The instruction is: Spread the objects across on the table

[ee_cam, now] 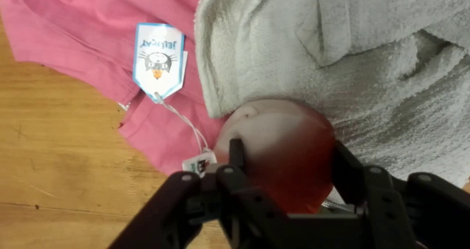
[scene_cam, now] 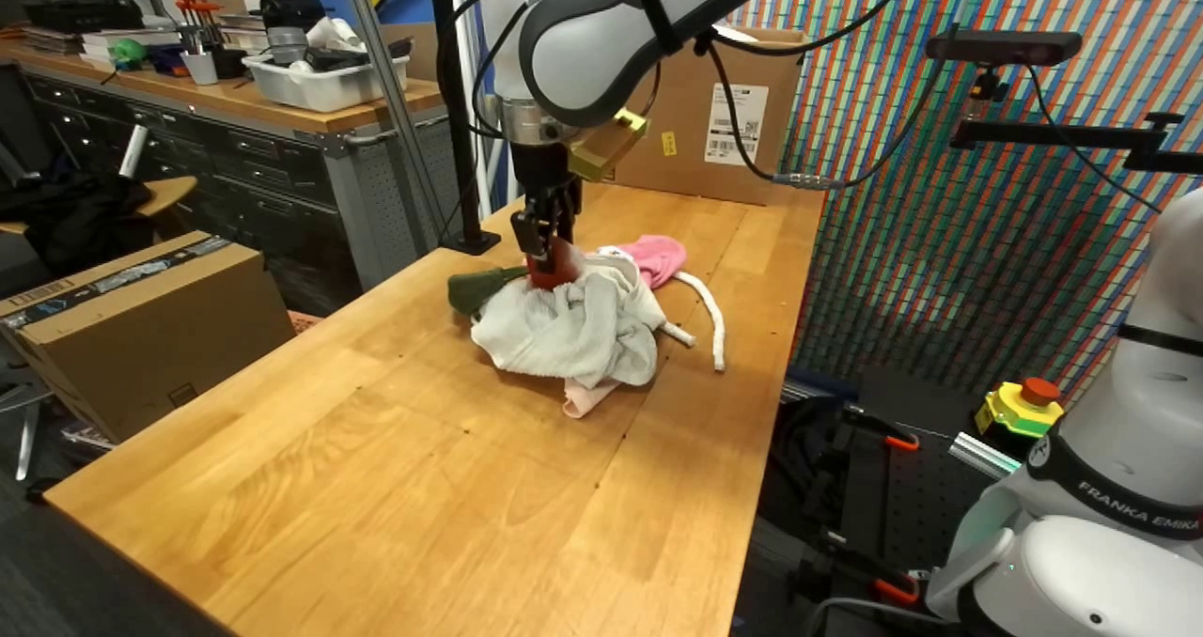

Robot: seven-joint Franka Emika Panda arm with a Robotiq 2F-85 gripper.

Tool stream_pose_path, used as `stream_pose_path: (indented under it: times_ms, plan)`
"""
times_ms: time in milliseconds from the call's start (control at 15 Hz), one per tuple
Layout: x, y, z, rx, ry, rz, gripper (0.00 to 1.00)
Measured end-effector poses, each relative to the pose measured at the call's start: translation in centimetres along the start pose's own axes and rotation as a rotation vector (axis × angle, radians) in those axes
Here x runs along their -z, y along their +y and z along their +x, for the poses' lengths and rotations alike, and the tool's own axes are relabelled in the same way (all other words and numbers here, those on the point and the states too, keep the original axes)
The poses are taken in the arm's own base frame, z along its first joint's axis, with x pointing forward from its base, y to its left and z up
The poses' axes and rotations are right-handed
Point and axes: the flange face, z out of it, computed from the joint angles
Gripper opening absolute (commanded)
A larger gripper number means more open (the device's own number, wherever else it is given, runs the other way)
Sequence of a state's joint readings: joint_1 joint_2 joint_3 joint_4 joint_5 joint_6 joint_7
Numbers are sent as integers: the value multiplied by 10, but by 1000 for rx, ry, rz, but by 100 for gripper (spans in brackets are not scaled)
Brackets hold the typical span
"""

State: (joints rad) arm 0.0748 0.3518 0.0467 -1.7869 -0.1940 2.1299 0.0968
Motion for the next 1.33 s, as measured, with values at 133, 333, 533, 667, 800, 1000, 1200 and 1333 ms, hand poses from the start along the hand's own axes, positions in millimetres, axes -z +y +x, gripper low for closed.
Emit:
stream_pose_path:
  times_ms: [133,333,533,667,800,1000,1200,1333]
  plan:
    - [0,0,0,5,1,-9,14]
    - [0,0,0,12,2,-25,6]
    - [0,0,0,13,5,-37,9]
    - [5,2,0,12,17,-52,10]
    - [17,6,2,1,55,-69,10]
    - [46,20,4,-35,143,-103,10]
    - [77,41,4,-81,241,-161,10]
    - [91,59,3,-121,298,-204,10]
